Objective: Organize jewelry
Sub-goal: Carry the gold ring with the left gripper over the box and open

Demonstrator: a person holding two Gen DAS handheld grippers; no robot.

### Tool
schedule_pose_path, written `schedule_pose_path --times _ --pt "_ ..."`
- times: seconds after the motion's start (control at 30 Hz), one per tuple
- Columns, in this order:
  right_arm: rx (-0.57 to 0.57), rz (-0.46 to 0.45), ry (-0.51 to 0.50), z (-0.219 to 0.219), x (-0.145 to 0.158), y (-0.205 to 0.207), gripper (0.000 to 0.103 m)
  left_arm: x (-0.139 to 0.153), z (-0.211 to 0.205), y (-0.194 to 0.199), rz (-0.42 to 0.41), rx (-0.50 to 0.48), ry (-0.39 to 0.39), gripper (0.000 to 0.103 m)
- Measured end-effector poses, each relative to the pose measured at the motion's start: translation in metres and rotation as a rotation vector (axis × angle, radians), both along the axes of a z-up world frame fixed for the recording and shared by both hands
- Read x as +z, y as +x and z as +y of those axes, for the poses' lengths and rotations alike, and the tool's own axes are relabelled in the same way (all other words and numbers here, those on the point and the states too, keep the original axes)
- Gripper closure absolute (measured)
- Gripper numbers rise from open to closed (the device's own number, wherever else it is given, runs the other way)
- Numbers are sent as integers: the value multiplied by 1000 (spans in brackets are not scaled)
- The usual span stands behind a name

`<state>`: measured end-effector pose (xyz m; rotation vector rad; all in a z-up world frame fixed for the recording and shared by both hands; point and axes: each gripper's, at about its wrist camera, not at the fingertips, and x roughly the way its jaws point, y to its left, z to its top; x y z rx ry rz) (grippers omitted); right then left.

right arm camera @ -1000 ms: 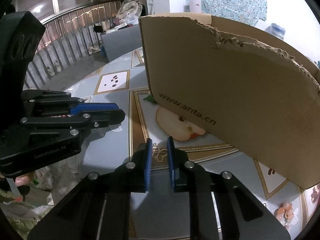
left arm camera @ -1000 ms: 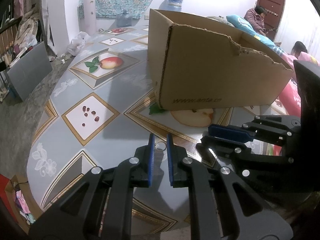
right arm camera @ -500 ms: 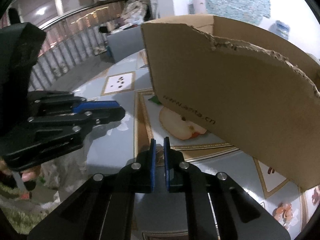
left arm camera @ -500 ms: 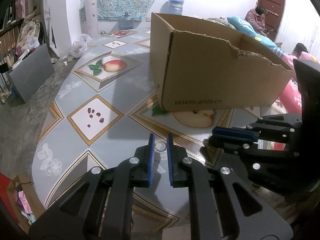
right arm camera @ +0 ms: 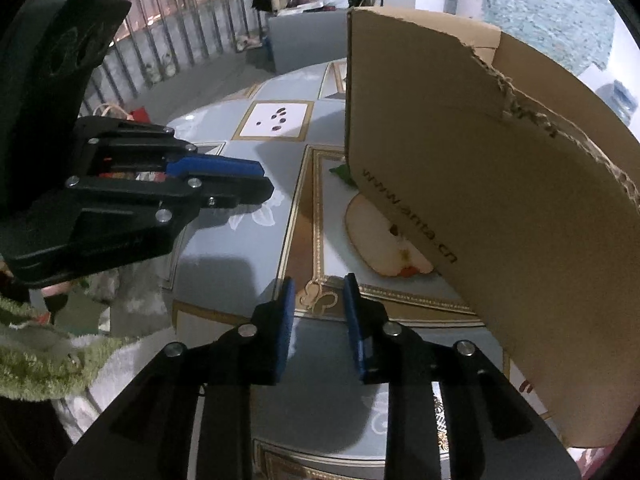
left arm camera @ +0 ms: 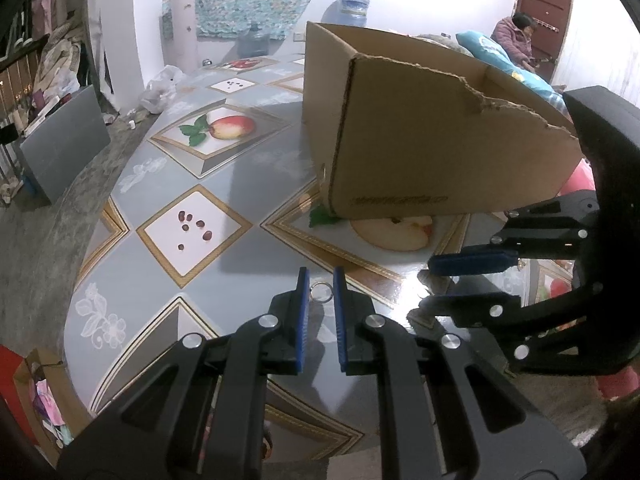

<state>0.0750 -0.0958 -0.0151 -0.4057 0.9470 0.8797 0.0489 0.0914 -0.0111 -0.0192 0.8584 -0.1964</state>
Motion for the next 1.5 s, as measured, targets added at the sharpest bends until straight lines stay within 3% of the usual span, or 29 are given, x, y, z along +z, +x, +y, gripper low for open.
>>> schedule_pose_path --times 0.07,0.53,0.73,0.93,1.13,1.2,1.3,1.4,1.5 --pt "5 24 -3 -1 1 2 87 -2 0 0 1 0 1 92" --pt "-18 37 2 -2 2 7 87 -1 2 0 -4 2 2 92" --pt "-38 -4 63 -12 23 3 87 11 4 -7 -36 0 3 92" --pt "-71 -94 174 -40 68 -8 87 51 -5 -23 -157 -55 -16 92" --pt "-175 -170 312 -88 118 4 87 101 -31 -31 -310 -164 -47 92" --pt "-228 -145 328 -101 125 23 87 112 -42 -20 -336 -196 -53 92" --pt "-295 -81 319 -115 120 51 87 116 -59 10 -312 -229 -72 92" --pt "-341 18 310 -123 105 83 87 109 -73 56 -210 -247 -142 92" --pt "-372 121 300 -127 84 113 87 100 -92 96 -149 -264 -135 92"
